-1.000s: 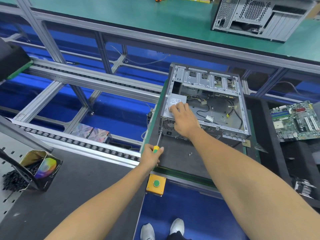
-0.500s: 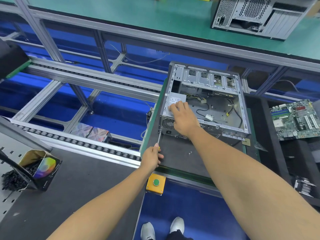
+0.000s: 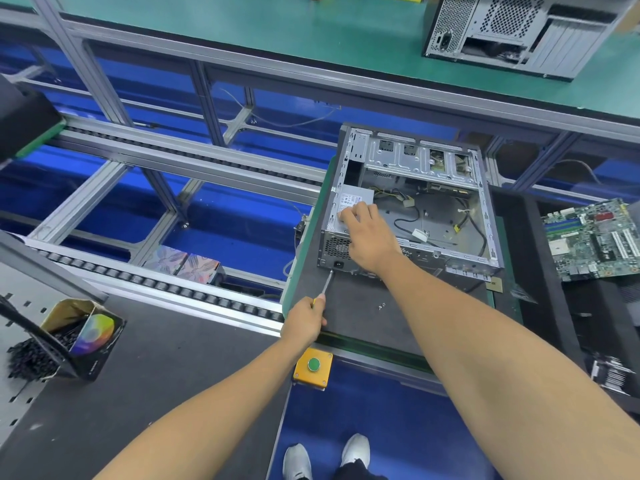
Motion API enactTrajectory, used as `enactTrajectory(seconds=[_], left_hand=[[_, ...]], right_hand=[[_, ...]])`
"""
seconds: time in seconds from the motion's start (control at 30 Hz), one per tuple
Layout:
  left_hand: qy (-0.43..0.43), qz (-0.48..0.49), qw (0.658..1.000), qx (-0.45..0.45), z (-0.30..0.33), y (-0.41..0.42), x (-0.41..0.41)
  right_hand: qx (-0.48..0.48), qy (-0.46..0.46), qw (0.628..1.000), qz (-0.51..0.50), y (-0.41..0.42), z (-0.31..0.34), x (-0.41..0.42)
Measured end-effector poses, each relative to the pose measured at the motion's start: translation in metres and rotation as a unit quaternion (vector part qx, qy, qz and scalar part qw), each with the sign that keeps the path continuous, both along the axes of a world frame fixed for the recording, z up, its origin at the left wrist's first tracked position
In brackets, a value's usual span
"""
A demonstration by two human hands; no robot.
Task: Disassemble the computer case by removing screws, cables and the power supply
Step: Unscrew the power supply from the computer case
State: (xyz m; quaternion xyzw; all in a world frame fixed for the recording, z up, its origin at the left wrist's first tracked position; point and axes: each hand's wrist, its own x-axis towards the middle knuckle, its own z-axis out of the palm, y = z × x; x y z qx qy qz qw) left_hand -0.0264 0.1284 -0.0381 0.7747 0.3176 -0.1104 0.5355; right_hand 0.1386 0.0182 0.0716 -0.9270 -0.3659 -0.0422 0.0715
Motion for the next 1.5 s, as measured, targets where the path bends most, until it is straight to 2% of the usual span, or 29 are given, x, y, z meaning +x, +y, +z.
enactTrajectory(seconds=[0.13, 0.23, 0.37, 0.47, 0.57, 0.7, 0.77, 1.13, 1.4, 1.5], left_hand=[[0.021, -0.063, 0.993, 0.101, 0.006, 0.001, -0.005], [0.029, -0.103, 0.983, 0.147, 0.010, 0.002, -0.010], [0.018, -0.139, 0.969, 0.204, 0.011, 0.000, -0.016], [0.001, -0.155, 0.959, 0.238, 0.010, -0.005, -0.018], [-0.017, -0.173, 0.949, 0.262, 0.007, -0.014, -0.021], [-0.033, -0.201, 0.939, 0.276, 0.007, -0.023, -0.024], [-0.036, -0.213, 0.934, 0.284, 0.009, -0.026, -0.026], [-0.034, -0.250, 0.915, 0.315, 0.015, -0.024, -0.033], [-0.021, -0.217, 0.936, 0.275, 0.018, -0.011, -0.038], [-0.016, -0.192, 0.949, 0.250, 0.022, -0.011, -0.033]], right_hand=[[0.001, 0.000, 1.000, 0.009, -0.001, -0.001, 0.000], [0.000, 0.007, 1.000, 0.019, -0.002, 0.003, 0.000], [-0.015, -0.031, 0.998, 0.056, -0.014, -0.001, -0.014], [-0.018, -0.014, 0.997, 0.069, -0.035, -0.027, -0.049], [-0.009, 0.012, 0.999, 0.042, -0.061, -0.064, -0.092], [-0.095, 0.097, 0.990, -0.024, -0.086, -0.094, -0.123], [-0.113, 0.112, 0.986, -0.051, -0.091, -0.098, -0.123], [-0.143, 0.099, 0.981, -0.083, -0.104, -0.101, -0.118], [-0.145, 0.069, 0.978, -0.136, -0.115, -0.093, -0.111], [-0.122, 0.047, 0.985, -0.114, -0.107, -0.084, -0.106]])
